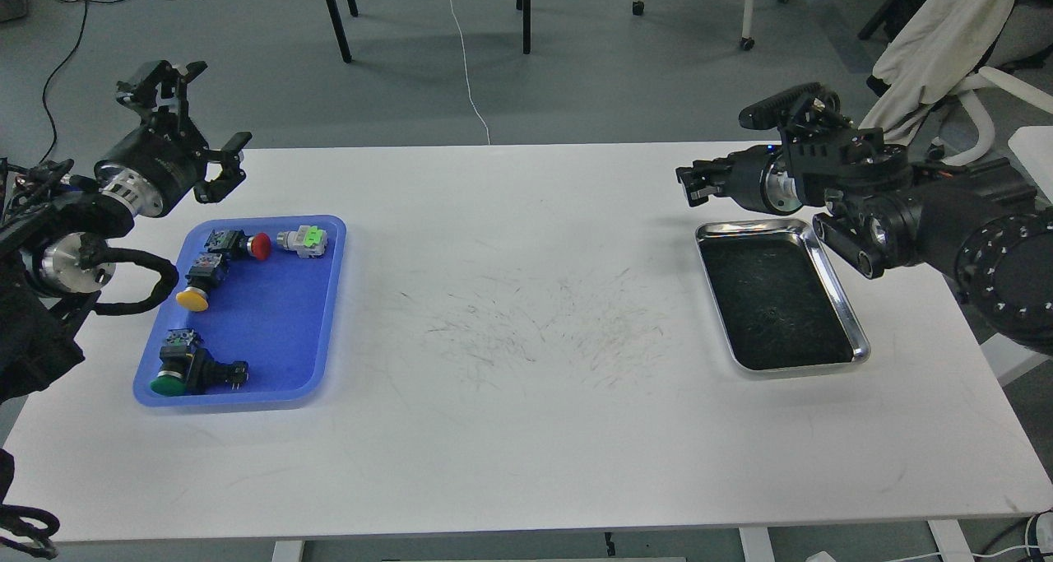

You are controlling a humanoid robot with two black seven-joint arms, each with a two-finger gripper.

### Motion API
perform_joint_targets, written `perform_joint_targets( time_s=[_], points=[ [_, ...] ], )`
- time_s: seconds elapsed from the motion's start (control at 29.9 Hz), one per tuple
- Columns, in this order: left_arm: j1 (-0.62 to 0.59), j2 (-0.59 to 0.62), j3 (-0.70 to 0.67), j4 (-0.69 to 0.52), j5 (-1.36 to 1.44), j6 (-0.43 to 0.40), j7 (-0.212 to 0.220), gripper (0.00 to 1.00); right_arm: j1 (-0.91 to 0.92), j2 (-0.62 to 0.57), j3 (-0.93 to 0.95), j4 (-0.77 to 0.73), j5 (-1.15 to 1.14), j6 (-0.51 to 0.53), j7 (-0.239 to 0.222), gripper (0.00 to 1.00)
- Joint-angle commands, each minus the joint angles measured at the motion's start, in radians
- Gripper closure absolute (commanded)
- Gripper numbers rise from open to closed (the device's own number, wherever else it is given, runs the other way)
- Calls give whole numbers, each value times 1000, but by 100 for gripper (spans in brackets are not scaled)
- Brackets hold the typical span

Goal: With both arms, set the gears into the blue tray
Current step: 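Carry the black gear toward the table centre and release it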

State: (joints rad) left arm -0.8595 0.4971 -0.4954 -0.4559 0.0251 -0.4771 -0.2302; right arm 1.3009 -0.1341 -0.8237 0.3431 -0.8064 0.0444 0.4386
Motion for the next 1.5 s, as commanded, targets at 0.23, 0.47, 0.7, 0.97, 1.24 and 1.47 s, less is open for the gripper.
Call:
perform_joint_targets(
  time_s=[0.23, 0.47, 0.7, 0.97, 1.24, 1.47],
  points=[
    [0, 61, 0, -35, -1, 5, 0, 1, 43, 73, 193, 79, 3, -4, 2, 95],
    [2, 78, 0, -36, -1, 2, 0, 1, 77, 132, 202, 190, -5, -70, 29, 97],
    [2, 89, 0, -38, -1, 2, 0, 1, 92, 134, 198, 325, -23, -130, 50, 97],
    [0, 101, 0, -40, 1, 0, 0, 1, 81, 134, 202, 459, -99, -215, 50, 97],
    [0, 149, 1, -75, 1, 3, 0, 1, 64, 134, 202, 488, -180, -242, 50, 97],
    [0, 181, 3, -87, 1, 0, 0, 1, 12, 134, 204, 488, -215, -264, 50, 97]
  ],
)
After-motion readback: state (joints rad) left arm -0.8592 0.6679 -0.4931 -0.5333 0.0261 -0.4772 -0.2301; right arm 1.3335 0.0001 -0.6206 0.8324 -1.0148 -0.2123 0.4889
